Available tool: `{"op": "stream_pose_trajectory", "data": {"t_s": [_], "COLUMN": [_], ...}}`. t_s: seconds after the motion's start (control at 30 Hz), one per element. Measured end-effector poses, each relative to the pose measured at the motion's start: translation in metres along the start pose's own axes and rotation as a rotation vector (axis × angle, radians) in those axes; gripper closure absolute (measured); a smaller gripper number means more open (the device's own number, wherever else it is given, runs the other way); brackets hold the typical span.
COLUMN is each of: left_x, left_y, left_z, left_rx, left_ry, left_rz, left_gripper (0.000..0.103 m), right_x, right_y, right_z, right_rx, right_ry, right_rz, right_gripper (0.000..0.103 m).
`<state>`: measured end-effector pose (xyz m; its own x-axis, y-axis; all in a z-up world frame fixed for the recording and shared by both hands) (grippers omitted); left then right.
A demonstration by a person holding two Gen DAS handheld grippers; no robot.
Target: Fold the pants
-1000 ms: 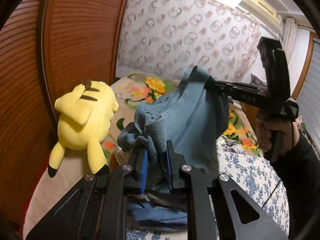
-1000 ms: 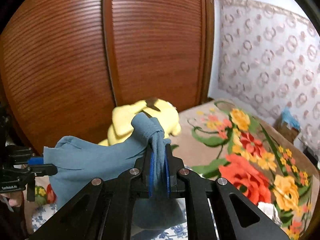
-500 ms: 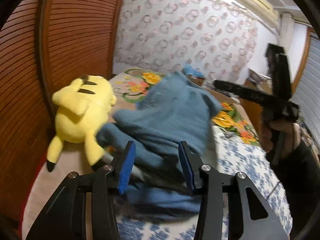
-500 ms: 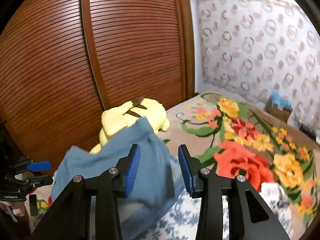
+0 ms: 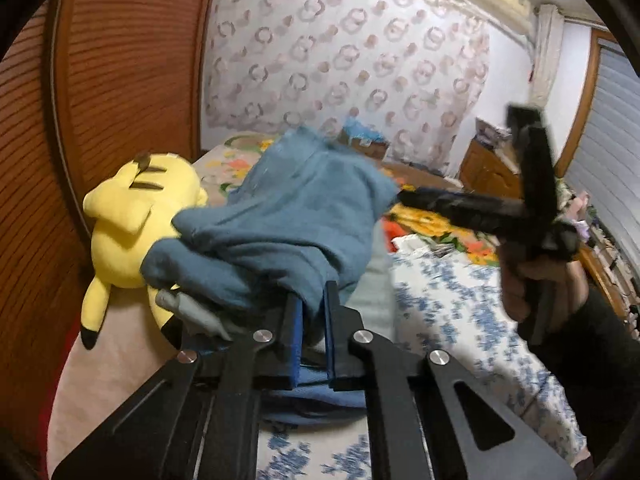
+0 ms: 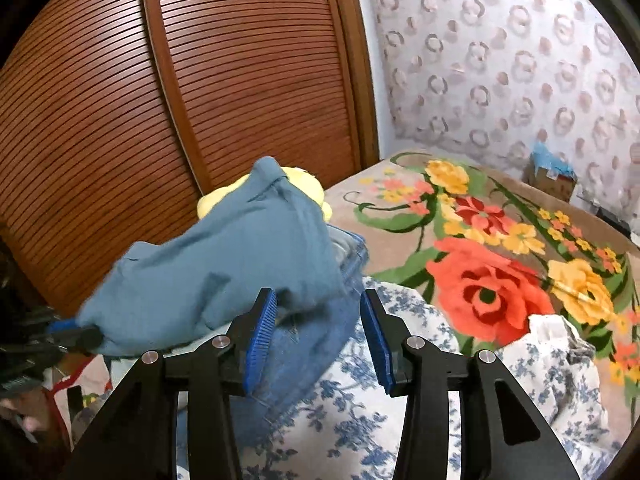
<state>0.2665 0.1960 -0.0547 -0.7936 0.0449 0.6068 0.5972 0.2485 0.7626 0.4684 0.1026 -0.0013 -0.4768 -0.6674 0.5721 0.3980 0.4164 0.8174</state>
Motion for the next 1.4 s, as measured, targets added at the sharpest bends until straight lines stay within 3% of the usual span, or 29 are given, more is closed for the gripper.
{"op": "stream_pose_trajectory", "data": {"t_s": [0.13, 0.23, 0.33, 0.4, 0.53, 0.67, 1.07, 1.13, 1.2, 1.4], "left_x": [0.016, 0.014, 0.007, 0.006, 0.013, 0.022, 0.043, 0.044, 0.046, 0.049], "left_y": [-0.001, -0.008, -0.017, -0.022, -0.023, -0.018, -0.01, -0.012, -0.015, -0.028], "left_z": [-0.018, -0.015, -0.011, -0.01, -0.013, -0.017, -0.053, -0.062, -0.068, -0.096], "left_rx": [-0.03, -0.037, -0.039, -0.036, -0.045, -0.05, -0.121, -0.133, -0.143, -0.182], "left_ry": [-0.004, 0.056, 0.061, 0.064, 0.072, 0.068, 0.029, 0.008, 0.004, -0.047], "left_rz": [-0.001, 0.021, 0.048, 0.053, 0.039, 0.008, -0.04, -0.043, -0.049, -0.052], "left_gripper": [0.093, 0.091, 0.073, 0.055, 0.05, 0.024, 0.021, 0.019, 0.009, 0.009], "right_x": [0.014, 0.029, 0.044, 0.053, 0.072, 0.087, 0.158, 0.169, 0.182, 0.22], "right_y": [-0.004, -0.006, -0.012, -0.017, -0.028, -0.04, -0.077, -0.085, -0.094, -0.124], "right_z": [0.002, 0.011, 0.023, 0.029, 0.041, 0.046, 0.059, 0.06, 0.061, 0.068], "right_rx": [-0.002, -0.002, 0.008, 0.013, 0.016, 0.009, -0.05, -0.061, -0.075, -0.11], "right_ry": [-0.022, -0.022, -0.023, -0.022, -0.031, -0.042, -0.106, -0.126, -0.144, -0.197], "right_rz": [-0.005, -0.02, -0.036, -0.042, -0.051, -0.061, -0.103, -0.108, -0.114, -0.134], "right_gripper": [0.058, 0.058, 0.058, 0.058, 0.058, 0.058, 0.057, 0.057, 0.057, 0.056]}}
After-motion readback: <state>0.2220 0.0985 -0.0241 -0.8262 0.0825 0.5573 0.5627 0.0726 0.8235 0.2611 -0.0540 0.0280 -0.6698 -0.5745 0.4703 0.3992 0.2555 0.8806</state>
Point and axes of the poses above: each gripper's, at about its wrist camera, not at the fingertips, and x roughly against the way its jaws point, z to its left, y to its top, the point moved 10 cm from there along -x, roughly the way its jaws point, and after that the axes turned 2 degrees about -y, right-handed, at the moved point
